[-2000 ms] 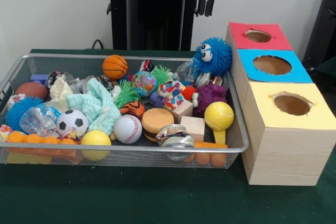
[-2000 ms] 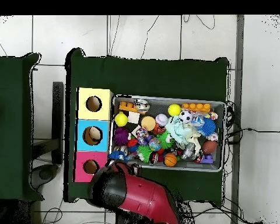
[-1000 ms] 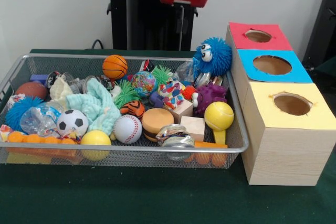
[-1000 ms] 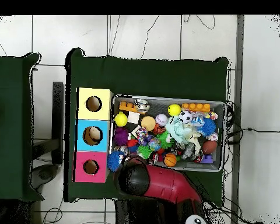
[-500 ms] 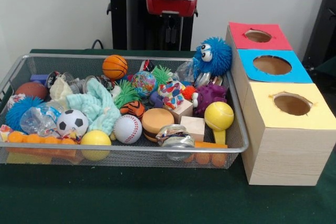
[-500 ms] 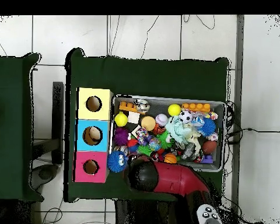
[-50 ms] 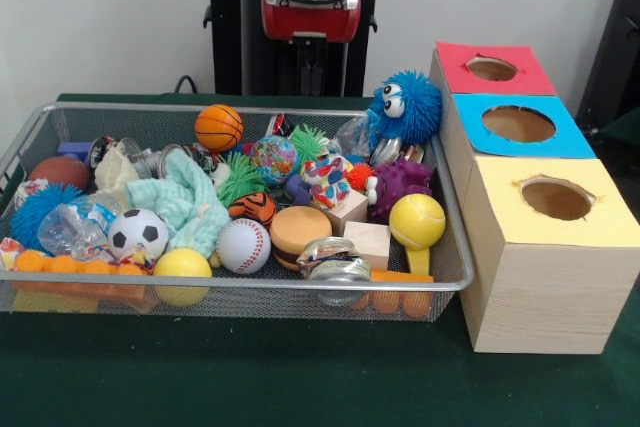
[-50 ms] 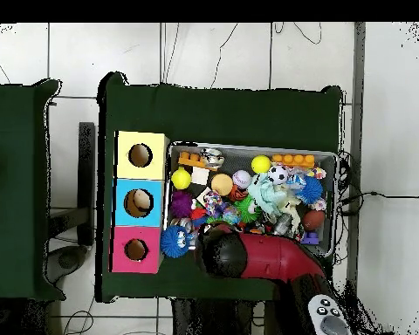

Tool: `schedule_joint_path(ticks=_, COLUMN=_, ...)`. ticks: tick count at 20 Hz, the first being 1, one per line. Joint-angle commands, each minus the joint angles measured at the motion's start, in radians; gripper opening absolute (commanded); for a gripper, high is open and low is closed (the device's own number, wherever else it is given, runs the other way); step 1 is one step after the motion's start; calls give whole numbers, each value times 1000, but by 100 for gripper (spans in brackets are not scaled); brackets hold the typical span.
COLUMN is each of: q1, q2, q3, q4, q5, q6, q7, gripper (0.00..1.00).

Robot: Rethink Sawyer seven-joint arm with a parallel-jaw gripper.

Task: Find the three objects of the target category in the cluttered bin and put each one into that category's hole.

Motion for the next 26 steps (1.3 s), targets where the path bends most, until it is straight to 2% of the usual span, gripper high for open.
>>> schedule_joint_path(ticks=1, q1=-55, q2=17, q3=127, q4=-93, q5=-107, q6=-79, q7=-61, gripper=0)
schedule_joint_path(ticks=7, q1=-79, q2=20, q3=146, q4=-96, q5=-160, q6=-138, q7=-36, gripper=0)
schedule_joint_path(ticks=26, q1=-112, q2=126, q3=169, q4=-240, q5=-257, q6=-226, q7=-5, gripper=0)
